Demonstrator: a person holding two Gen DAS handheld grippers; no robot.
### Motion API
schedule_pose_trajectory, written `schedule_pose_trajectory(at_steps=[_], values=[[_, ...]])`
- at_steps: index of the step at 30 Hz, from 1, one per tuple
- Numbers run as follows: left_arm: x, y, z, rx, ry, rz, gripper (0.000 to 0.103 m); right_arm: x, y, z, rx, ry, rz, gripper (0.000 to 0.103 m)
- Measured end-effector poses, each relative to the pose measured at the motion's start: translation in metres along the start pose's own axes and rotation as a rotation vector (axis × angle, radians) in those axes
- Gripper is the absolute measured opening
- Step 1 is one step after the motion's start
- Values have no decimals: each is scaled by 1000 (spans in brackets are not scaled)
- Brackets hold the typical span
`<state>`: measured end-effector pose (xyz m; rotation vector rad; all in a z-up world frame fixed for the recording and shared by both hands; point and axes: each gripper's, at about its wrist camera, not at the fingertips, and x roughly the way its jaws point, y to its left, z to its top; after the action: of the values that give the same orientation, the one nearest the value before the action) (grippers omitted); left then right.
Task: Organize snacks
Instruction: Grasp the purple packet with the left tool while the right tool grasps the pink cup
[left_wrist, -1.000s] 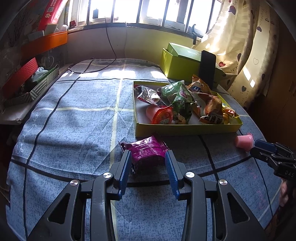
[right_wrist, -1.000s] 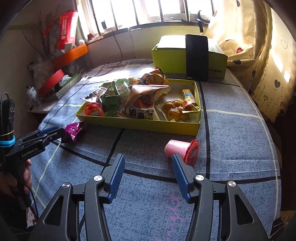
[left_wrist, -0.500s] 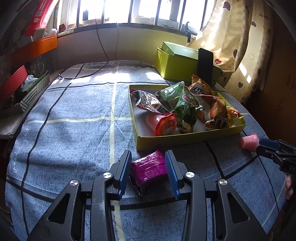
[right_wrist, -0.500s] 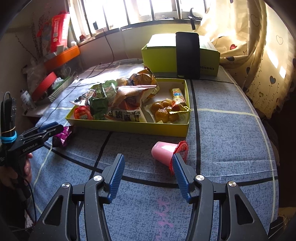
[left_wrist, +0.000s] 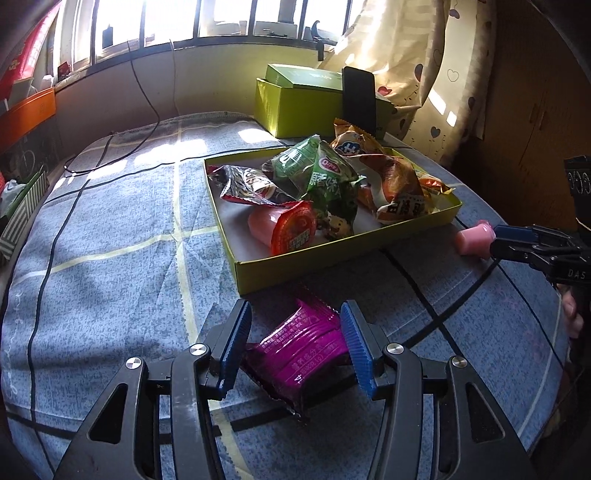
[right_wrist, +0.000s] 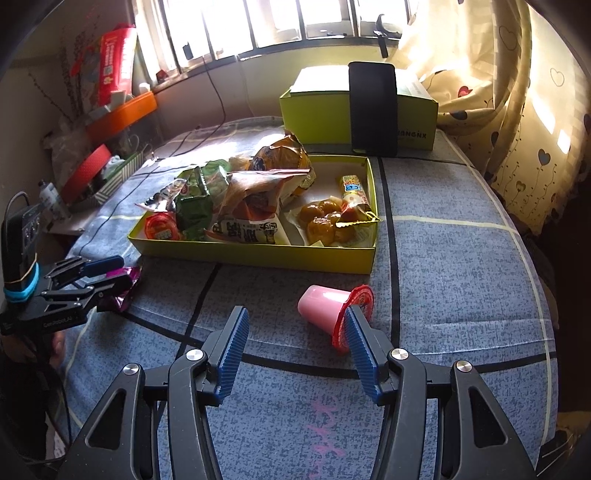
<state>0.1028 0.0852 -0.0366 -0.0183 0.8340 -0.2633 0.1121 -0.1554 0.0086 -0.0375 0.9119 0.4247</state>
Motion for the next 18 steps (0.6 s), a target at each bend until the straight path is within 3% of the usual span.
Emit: schedule_pose_trajectory(at_steps=[13,18], values=[[-27,-15,-24,69,-8,-83,52,-5,-2,-3,9,-11,-3,54],[-36,-17,-27,121,-31,-47,53,-5,-2,-4,11,-9,3,54]])
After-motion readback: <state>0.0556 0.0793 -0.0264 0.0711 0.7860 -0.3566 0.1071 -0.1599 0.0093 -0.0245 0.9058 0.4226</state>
